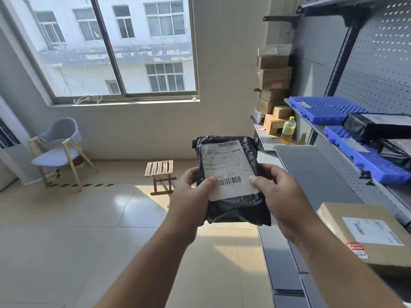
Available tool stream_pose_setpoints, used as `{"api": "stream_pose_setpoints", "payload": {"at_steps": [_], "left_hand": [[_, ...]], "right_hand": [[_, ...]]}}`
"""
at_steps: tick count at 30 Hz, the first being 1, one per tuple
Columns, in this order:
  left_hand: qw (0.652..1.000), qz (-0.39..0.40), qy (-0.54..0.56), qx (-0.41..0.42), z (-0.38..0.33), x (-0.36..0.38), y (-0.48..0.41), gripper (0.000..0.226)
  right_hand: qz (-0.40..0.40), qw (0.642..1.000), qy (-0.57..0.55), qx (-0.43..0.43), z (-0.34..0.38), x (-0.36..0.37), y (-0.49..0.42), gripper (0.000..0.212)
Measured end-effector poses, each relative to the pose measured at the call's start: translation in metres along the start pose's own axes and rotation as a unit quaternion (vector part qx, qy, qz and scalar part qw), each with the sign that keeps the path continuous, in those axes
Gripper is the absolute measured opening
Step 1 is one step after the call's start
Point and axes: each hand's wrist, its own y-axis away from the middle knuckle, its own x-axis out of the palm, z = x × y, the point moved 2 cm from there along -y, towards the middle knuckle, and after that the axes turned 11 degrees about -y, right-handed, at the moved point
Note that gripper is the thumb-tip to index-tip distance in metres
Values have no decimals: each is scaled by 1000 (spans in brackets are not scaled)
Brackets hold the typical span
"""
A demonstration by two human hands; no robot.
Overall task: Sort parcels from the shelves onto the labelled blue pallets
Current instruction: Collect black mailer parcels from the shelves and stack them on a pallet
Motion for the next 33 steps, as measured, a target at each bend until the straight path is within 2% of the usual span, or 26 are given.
{"api": "stream_pose_setpoints", "payload": {"at_steps": [7,10,15,23,28,33], "left_hand": [[998,60,5,-10,-12,48,-101,41],[993,110,28,-15,-21,74,-150,35],[980,200,7,-13,-41,123,-226,29],[942,334,-25,-1,-53,215,-298,29],[909,413,-53,18,-57,288,-297,28],[879,468,-68,60,-68,359,-276,35]], "right_hand": [[-41,999,16,-16,6,-19,-88,21],[-77,995,46,-49,15,-30,-127,21],[-163,978,96,-85,34,-51,-181,25],[-327,924,152,-132,55,-87,-213,30],[-434,872,185,-132,73,-130,-202,27],[-498,833,194,-141,97,-176,-187,42]]}}
